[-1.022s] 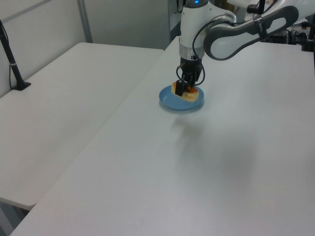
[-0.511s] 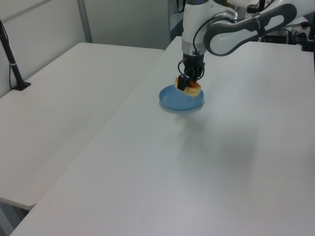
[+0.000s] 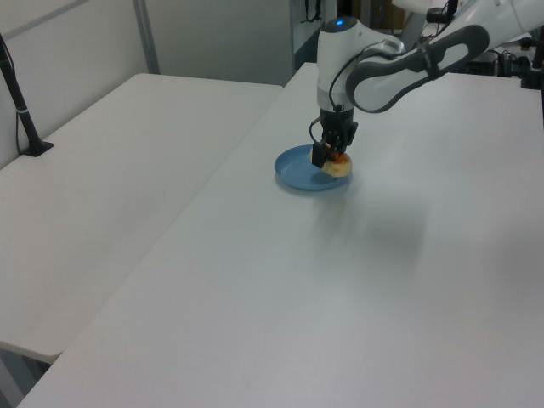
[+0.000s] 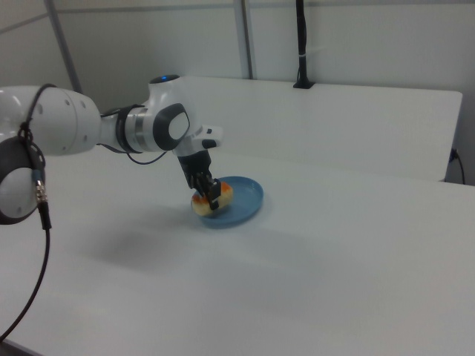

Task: Put the bread on a plate
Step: 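Lift the bread roll and carry it over the blue plate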

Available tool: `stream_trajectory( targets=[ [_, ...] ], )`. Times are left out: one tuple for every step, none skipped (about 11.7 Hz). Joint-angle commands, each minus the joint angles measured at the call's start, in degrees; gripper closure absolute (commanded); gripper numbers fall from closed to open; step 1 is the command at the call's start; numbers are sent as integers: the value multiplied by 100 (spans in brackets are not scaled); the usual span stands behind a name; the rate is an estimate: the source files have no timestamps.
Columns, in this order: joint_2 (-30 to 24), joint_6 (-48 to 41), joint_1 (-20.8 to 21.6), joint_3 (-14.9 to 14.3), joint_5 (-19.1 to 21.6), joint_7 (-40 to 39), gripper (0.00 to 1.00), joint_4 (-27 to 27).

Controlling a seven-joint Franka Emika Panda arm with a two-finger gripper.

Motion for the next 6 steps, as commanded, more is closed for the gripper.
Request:
stream_trajectory(
  targets=[
    [446,2,28,-78,37,251,73,657],
    [446,10,28,-87,37,251,73,666],
    [455,19,28,-87,46,277,73,666],
    [455,19,28,-96,37,286,73,674],
    [472,28,28,-113,46,321,73,683],
    [525,37,28,-122,37,383,73,744]
  ],
)
